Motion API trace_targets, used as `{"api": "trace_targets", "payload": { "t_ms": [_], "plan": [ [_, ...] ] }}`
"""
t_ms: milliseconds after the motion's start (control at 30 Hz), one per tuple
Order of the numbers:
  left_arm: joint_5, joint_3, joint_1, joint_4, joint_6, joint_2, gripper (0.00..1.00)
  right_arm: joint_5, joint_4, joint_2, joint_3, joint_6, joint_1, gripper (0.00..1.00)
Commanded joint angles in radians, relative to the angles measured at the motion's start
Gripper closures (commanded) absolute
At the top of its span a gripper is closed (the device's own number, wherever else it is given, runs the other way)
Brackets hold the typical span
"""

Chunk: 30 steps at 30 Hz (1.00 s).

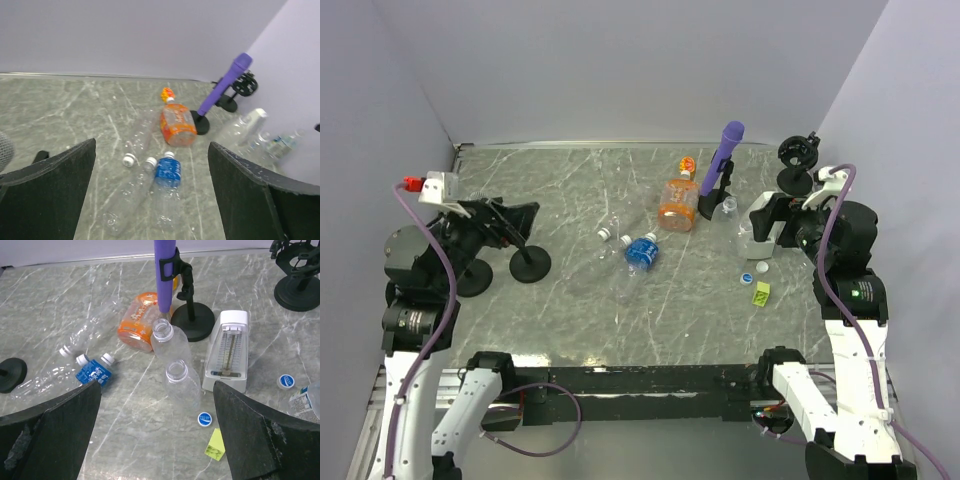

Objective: Unscrew the bottle caps
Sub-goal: Pick up the plastic bottle at the center of the board.

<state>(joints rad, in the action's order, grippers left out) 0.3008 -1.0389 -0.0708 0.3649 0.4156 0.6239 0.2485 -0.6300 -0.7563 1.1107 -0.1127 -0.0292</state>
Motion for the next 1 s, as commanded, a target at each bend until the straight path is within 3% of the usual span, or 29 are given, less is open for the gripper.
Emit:
{"api": "trace_targets", "payload": {
  "t_ms": [0, 133, 300, 467, 633, 967],
  "plan": [
    [0.142, -0.075, -0.001, 0.005, 0.026, 0.055, 0.03, -0.015, 0.006, 0.006, 0.037, -0.038, -0.005, 0.00],
    [0.196, -0.119, -0.020, 0.049, 0.019, 0.106, 0.03, -0.006, 0.007, 0.002, 0.035, -0.044, -0.005, 0.00],
    [0.134, -0.144, -0.133, 0.085, 0.005, 0.143, 0.03, 0.024, 0.026, 0.005, 0.014, -0.045, -0.003, 0.00],
    [-0.168, -0.161, -0.471, 0.134, -0.018, 0.232, 0.03, 0.067, 0.055, 0.018, -0.023, 0.010, -0.005, 0.00],
    [-0.469, -0.205, -0.722, 0.218, -0.035, 0.393, 0.03, 0.366, 0.105, 0.069, -0.152, 0.275, 0.000, 0.00],
    [-0.509, -0.236, -0.751, 0.223, -0.100, 0.683, 0.03, 0.668, 0.104, 0.054, -0.325, 0.459, -0.005, 0.00]
  ]
}}
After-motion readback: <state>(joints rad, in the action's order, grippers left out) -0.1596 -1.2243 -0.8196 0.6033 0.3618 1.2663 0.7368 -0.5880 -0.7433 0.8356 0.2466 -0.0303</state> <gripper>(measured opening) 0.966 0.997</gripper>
